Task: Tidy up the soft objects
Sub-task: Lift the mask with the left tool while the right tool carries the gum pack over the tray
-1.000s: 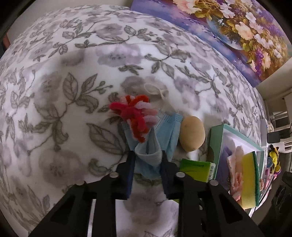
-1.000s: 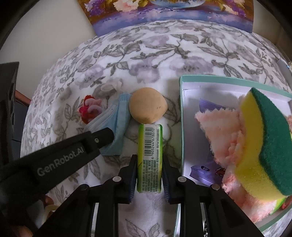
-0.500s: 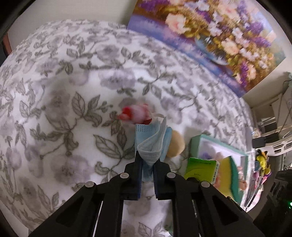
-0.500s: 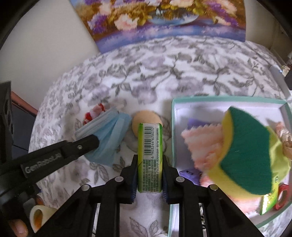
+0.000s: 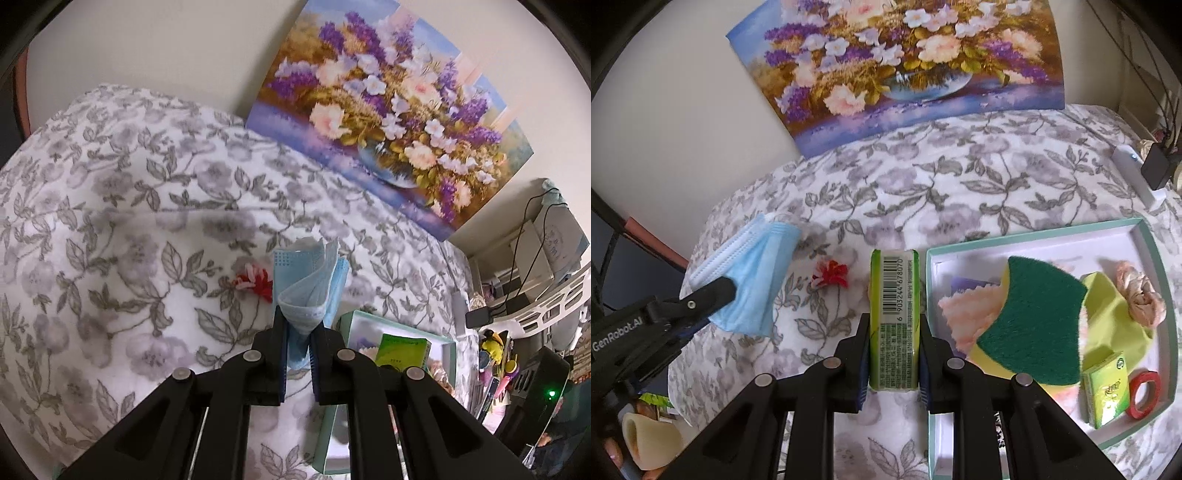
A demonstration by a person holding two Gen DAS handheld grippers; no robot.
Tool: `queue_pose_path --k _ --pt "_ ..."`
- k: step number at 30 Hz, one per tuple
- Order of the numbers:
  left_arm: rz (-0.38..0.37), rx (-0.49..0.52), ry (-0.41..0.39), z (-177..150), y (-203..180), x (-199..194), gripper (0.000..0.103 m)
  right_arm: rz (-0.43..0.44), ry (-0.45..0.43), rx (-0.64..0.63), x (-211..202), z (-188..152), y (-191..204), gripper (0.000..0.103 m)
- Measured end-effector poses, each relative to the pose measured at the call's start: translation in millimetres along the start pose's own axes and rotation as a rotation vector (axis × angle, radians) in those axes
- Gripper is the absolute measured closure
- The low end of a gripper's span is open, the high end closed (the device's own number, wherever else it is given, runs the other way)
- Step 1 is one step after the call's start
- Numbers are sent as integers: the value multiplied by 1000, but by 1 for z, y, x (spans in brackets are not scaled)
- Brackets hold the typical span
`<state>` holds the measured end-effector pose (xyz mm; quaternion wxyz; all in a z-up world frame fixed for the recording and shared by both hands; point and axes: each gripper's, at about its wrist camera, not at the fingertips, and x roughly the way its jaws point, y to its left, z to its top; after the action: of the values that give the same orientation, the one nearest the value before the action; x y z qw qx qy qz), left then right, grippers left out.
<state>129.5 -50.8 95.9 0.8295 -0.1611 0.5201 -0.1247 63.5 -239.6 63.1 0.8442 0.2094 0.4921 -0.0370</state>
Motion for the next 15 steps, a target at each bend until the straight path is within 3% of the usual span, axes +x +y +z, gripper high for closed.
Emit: queue_pose_path --k 7,15 --pt "38 28 -26 -5 -10 -6 93 -23 -19 8 -14 1 -10 80" --pt "42 75 -31 -17 -32 -9 93 -56 -82 51 -46 4 -48 80"
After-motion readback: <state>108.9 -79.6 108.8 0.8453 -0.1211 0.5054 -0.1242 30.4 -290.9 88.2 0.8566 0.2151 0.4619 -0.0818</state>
